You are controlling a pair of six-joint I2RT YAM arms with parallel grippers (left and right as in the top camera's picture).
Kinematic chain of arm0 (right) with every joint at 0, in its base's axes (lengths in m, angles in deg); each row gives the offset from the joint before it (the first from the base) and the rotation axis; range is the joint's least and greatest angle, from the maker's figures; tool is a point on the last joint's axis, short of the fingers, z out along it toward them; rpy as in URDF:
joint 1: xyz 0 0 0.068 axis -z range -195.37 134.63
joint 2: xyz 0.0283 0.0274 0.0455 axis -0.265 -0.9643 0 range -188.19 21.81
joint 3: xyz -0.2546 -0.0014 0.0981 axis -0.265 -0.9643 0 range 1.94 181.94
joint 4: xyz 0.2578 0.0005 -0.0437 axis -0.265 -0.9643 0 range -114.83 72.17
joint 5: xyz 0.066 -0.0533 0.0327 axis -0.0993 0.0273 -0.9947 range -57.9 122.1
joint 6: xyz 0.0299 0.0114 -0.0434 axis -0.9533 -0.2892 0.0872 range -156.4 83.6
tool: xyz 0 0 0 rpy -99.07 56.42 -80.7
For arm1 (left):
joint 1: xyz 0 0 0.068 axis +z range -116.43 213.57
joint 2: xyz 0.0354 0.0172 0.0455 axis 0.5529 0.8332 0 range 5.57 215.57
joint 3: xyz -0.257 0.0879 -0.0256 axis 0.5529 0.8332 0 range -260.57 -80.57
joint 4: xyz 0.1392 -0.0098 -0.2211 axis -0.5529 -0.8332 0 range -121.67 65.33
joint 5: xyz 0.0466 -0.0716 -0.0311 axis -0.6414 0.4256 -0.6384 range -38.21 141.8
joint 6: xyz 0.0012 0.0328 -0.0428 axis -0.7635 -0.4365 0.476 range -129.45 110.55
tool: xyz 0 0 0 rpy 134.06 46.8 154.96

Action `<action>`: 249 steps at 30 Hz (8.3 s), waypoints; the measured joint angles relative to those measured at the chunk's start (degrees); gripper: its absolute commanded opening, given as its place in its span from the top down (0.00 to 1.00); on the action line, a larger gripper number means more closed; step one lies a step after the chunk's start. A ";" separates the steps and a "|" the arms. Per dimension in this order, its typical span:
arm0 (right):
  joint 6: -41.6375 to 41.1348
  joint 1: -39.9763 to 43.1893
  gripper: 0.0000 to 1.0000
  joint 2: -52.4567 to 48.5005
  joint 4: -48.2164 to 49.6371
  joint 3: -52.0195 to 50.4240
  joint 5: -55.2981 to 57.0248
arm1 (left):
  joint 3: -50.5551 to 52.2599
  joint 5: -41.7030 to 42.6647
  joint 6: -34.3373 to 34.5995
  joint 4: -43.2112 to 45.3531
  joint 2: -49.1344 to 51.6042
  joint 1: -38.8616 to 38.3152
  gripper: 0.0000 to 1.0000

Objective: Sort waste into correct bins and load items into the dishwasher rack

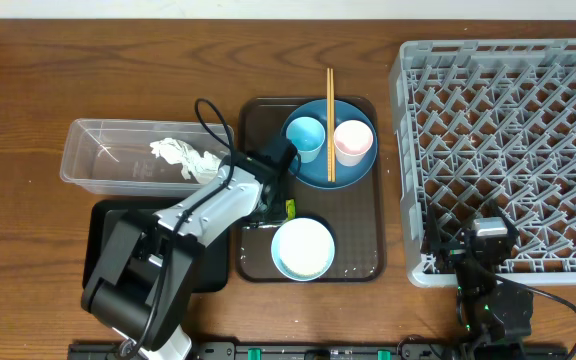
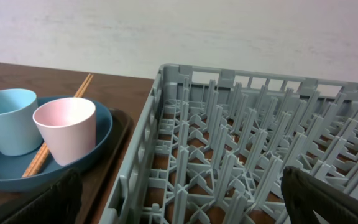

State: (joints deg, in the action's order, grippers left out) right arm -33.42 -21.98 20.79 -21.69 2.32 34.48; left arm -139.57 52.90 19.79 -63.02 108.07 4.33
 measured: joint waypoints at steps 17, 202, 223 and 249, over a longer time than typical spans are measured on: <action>0.02 0.00 0.01 0.00 0.00 0.00 0.00 | 0.22 0.20 0.55 -3.43 -0.90 -0.09 0.94; 0.02 0.00 0.01 0.00 0.02 0.00 0.00 | 5.16 2.97 2.49 -17.92 -41.53 10.49 0.02; 0.02 0.00 0.01 0.00 0.00 0.00 0.00 | 5.07 6.58 -2.89 -32.54 -51.93 41.05 0.02; 0.02 0.00 0.01 0.00 0.02 0.00 0.00 | 5.03 14.05 5.27 -19.63 -45.27 -9.94 0.02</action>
State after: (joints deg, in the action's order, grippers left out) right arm -33.40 -21.98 20.79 -21.67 2.32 34.48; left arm -134.54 66.95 25.05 -82.65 62.80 -5.61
